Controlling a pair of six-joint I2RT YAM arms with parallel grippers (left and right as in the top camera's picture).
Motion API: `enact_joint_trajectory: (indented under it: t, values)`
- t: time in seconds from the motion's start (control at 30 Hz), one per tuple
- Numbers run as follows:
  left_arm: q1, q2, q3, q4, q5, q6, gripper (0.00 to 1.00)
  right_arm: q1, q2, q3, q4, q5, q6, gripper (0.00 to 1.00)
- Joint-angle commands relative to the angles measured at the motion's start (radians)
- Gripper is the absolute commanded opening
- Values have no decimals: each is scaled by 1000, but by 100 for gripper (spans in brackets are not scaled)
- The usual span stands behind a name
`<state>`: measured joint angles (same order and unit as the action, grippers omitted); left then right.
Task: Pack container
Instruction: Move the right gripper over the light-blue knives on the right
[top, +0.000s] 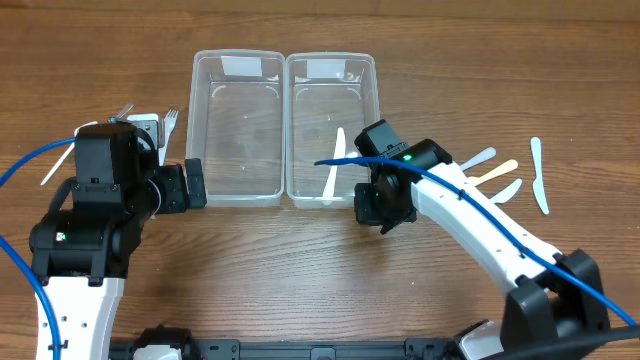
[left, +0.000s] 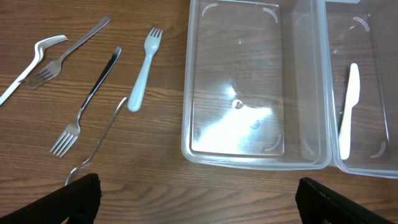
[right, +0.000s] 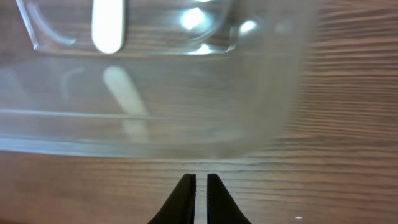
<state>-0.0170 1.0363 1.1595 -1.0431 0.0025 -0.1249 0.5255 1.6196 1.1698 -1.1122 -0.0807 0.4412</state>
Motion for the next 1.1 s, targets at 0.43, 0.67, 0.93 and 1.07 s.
enact_joint_trajectory:
  t: [0.43, 0.67, 0.93, 1.07]
  values:
    - [10, 3, 24, 24, -13, 14, 100, -475, -302, 232, -98, 153, 158, 75]
    - [10, 3, 24, 24, -13, 17, 100, -716, -37, 335, -217, -63, 233, 92]
    - [10, 3, 24, 27, -13, 17, 100, -743, 136, 309, -214, -76, 315, 96]
    - [10, 3, 24, 29, -14, 25, 100, -742, 173, 278, -178, -36, 352, 96]
